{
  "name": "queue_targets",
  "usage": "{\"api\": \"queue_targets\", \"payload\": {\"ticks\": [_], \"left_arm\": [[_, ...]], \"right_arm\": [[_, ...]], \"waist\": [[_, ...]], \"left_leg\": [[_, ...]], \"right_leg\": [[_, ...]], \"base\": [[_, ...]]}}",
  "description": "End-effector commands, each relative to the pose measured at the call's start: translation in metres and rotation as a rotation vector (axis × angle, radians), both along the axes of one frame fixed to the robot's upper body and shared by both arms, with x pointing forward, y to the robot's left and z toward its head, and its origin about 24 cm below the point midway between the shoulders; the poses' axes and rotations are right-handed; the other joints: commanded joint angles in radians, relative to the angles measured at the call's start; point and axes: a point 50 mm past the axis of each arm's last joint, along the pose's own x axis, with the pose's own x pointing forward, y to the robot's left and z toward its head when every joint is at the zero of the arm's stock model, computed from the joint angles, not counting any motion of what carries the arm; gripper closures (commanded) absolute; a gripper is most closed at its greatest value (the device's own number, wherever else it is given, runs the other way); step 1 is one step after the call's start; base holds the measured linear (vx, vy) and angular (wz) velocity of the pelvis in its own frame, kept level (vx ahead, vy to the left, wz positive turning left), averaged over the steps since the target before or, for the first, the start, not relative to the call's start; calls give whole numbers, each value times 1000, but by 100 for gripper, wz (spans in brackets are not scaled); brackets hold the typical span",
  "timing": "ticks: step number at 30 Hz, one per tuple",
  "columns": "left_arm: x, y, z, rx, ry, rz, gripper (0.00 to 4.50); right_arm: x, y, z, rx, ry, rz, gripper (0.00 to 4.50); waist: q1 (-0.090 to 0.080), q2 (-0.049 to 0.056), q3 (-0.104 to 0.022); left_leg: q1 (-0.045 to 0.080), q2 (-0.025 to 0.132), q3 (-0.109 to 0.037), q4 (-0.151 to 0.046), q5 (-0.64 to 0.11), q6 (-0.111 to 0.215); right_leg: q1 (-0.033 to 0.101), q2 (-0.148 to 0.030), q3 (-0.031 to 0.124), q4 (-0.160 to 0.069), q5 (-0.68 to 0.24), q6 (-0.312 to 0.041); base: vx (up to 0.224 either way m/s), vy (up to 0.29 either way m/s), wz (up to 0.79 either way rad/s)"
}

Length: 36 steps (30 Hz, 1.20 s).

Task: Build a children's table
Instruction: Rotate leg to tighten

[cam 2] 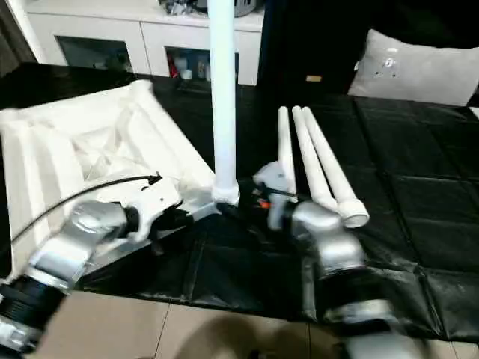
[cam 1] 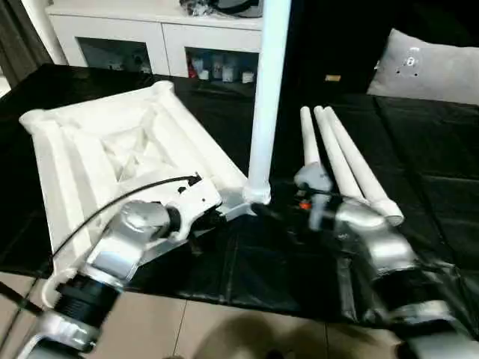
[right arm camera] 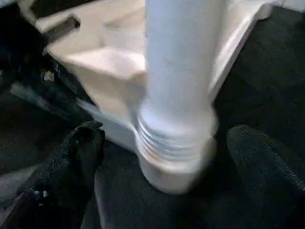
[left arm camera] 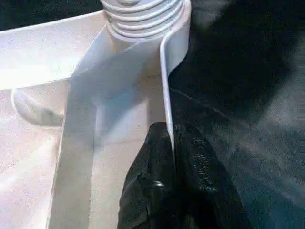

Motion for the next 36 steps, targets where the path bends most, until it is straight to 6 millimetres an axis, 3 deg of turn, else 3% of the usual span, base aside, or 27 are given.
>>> {"api": "queue_targets", "payload": {"ticks": [1, 6, 11, 12, 15, 28, 36], "left_arm": [[-4, -5, -1, 11, 8, -110, 450], [-14, -2, -2, 23, 59, -289, 450], [-18, 3, -5, 81, 87, -389, 450], [-19, 5, -6, 96, 91, -417, 450], [-18, 7, -5, 110, 95, -451, 450], [-18, 4, -6, 112, 97, -512, 450], [-22, 1, -8, 14, 120, -410, 450]], "right_arm": [[0, 2, 7, -12, -10, 75, 5], [0, -3, 11, -91, -10, 156, 5], [-4, -1, 12, -109, 18, 259, 5], [-6, 1, 11, -108, 36, 296, 33], [-10, 6, 7, -113, 67, 362, 47], [-15, 15, -1, -92, 96, 399, 165], [-23, 23, -8, -5, 165, 364, 182]], "waist": [[1, 13, -70], [9, 13, -70], [19, 12, -68], [19, 12, -67], [20, 11, -68], [23, 12, -71], [23, 10, -72]], "left_leg": [[-21, -4, 27, -63, -135, 106], [-16, -1, 29, -66, -153, 94], [-14, 1, 30, -68, -177, 84], [-14, 1, 30, -68, -179, 82], [-15, 2, 30, -68, -179, 78], [-15, 2, 31, -66, -154, 69], [-17, 5, 30, -67, -141, 67]], "right_leg": [[73, -43, 56, -55, -247, -186], [71, -45, 58, -55, -257, -199], [72, -46, 58, -56, -287, -187], [71, -45, 59, -56, -290, -185], [72, -46, 59, -56, -293, -183], [74, -46, 61, -50, -263, -191], [77, -48, 62, -46, -249, -193]], "base": [[0, 0, 0], [0, 0, 0], [0, 0, 0], [0, 0, 0], [0, 0, 0], [0, 0, 0], [0, 0, 0]]}}
